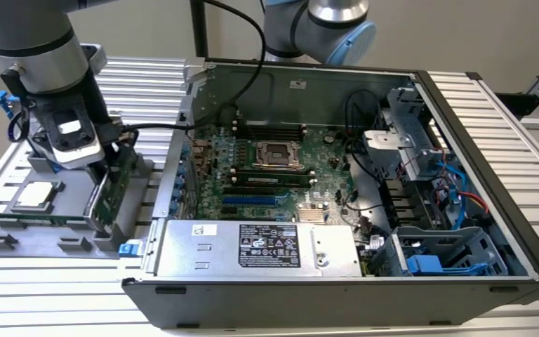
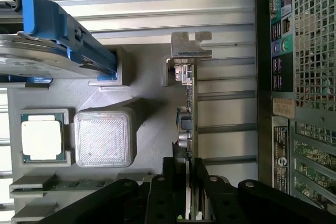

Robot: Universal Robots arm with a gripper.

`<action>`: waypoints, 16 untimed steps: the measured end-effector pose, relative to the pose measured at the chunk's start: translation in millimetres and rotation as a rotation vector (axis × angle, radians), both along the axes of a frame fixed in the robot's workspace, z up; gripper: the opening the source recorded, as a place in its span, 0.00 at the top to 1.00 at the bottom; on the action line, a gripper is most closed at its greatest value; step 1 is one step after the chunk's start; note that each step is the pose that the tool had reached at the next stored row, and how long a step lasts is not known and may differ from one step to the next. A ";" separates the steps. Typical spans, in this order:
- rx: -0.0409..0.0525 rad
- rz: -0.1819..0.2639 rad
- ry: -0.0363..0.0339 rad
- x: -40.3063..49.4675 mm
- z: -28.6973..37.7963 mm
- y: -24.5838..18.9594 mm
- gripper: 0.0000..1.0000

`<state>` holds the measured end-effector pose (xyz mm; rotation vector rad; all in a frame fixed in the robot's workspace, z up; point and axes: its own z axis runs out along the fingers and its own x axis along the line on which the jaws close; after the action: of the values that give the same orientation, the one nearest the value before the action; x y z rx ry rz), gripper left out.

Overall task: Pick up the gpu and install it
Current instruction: 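Pick up the gpu and move the gpu toward the slot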

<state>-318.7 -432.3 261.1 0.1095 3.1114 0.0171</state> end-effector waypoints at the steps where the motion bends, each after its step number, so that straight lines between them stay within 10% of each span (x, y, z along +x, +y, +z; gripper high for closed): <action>1: 0.0000 0.000 0.0000 0.0 0.9 0.0 1.00; 16: -0.0001 0.005 -0.0001 0.0 16.4 0.0 1.00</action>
<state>-318.7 -432.3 277.5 0.1018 3.1116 0.0170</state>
